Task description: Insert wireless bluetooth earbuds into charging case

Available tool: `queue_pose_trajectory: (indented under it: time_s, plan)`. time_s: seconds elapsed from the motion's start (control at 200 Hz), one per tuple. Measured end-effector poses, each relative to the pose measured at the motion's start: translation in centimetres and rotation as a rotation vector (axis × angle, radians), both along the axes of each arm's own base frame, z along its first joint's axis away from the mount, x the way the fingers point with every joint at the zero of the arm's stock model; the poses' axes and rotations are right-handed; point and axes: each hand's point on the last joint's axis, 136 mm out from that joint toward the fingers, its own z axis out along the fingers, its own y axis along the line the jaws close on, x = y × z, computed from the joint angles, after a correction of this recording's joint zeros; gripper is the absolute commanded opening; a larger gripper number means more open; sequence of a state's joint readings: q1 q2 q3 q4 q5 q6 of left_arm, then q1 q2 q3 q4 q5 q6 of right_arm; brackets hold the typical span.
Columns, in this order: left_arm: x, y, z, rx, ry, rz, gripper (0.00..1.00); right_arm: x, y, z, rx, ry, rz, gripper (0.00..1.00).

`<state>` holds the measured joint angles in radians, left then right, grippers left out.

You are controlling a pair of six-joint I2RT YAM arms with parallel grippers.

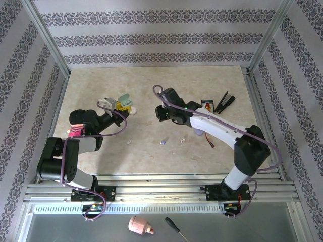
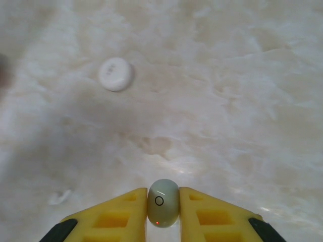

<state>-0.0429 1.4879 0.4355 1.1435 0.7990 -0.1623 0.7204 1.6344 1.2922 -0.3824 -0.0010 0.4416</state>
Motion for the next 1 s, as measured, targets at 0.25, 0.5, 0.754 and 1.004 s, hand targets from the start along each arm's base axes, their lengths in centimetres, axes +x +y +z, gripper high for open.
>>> queue_pose_trajectory:
  time_s: [0.25,0.5,0.754,1.004]
  plan:
    - [-1.7,-2.4,0.2,-0.004,-0.010,-0.156,0.20,-2.0,3.7,3.9,0.246,0.034,0.185,0.20]
    - [-3.0,-4.0,1.4,-0.035,-0.026,-0.297,0.20,-3.9,5.8,6.0,0.346,0.053,0.328,0.20]
    - [-3.9,-4.7,2.1,-0.046,-0.030,-0.365,0.20,-4.1,6.7,8.6,0.386,0.010,0.388,0.19]
    - [-4.6,-5.2,2.0,-0.043,-0.029,-0.407,0.19,-3.5,7.5,10.2,0.406,-0.021,0.412,0.19]
